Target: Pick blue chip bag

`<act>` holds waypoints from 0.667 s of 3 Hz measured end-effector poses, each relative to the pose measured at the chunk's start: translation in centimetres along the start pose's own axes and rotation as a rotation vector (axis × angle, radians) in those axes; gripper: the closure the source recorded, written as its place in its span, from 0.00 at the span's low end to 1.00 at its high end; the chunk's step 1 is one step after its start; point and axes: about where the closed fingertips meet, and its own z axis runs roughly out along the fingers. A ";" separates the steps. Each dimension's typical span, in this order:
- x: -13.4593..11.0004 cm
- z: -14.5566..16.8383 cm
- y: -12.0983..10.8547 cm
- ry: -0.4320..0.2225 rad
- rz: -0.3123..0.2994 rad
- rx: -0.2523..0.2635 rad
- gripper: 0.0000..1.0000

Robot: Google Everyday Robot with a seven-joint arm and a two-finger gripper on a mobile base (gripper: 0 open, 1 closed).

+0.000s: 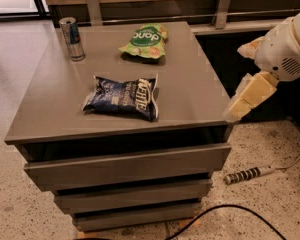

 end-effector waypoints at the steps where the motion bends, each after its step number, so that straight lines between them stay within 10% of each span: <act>1: -1.3 2.0 -0.7 -0.172 0.011 -0.010 0.00; 2: -2.1 2.2 -0.7 -0.219 0.012 -0.017 0.00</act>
Offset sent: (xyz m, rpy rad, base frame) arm 0.0178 0.0188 -0.0080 0.1790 -0.0564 0.0310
